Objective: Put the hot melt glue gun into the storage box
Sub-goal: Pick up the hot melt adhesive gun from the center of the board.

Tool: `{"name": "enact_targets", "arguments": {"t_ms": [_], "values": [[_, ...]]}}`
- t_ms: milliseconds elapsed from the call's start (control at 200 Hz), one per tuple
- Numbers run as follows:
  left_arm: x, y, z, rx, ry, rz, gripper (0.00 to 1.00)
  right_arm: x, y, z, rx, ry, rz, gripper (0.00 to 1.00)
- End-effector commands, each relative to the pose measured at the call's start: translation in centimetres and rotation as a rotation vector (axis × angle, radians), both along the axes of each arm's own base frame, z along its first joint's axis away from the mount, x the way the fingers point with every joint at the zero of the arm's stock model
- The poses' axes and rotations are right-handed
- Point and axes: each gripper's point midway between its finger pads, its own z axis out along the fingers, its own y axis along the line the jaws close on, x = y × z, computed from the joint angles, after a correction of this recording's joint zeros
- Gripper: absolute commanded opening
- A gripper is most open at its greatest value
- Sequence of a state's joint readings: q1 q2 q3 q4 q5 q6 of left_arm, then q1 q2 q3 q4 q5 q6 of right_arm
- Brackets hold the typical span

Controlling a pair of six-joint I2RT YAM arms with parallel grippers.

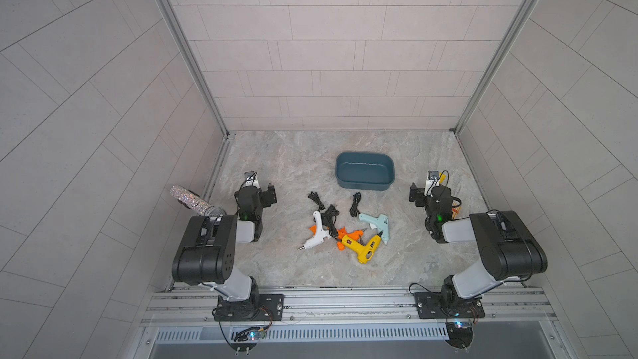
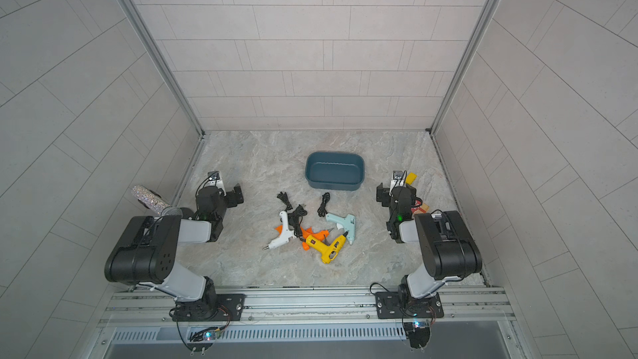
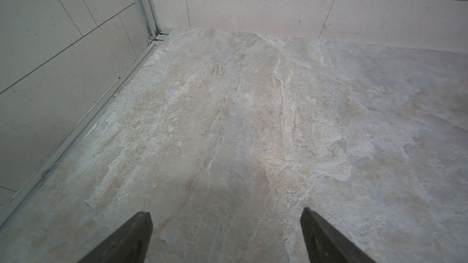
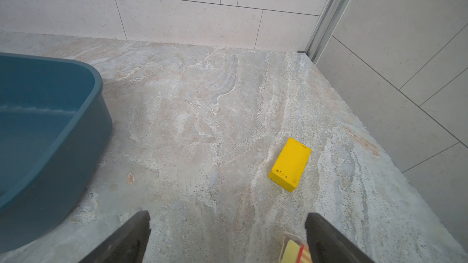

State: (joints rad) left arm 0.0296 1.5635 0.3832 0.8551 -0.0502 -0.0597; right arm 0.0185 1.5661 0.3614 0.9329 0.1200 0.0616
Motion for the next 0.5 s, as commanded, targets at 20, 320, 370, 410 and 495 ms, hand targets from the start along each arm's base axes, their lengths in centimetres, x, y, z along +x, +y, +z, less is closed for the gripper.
{"name": "enact_targets", "arguments": {"t_ms": [20, 320, 370, 410, 495], "values": [[0.6, 0.0, 1.0, 0.011, -0.018, 0.003, 1.00, 0.3, -0.2, 0.4, 0.011, -0.011, -0.012, 1.00], [1.7, -2.4, 4.3, -0.017, 0.043, -0.137, 1.00, 4.2, 2.7, 10.4, -0.231, 0.128, 0.056, 1.00], [1.8, -3.2, 4.9, -0.113, 0.197, -0.143, 1.00, 4.7, 3.2, 12.6, -0.287, 0.140, 0.033, 1.00], [1.2, -3.8, 4.7, -0.171, 0.347, -0.124, 1.00, 4.6, 3.2, 13.8, -0.272, 0.151, -0.011, 1.00], [0.7, -5.2, 4.6, -0.278, 0.452, -0.110, 0.96, 4.2, 3.2, 15.1, -0.133, 0.173, -0.073, 1.00]]}}
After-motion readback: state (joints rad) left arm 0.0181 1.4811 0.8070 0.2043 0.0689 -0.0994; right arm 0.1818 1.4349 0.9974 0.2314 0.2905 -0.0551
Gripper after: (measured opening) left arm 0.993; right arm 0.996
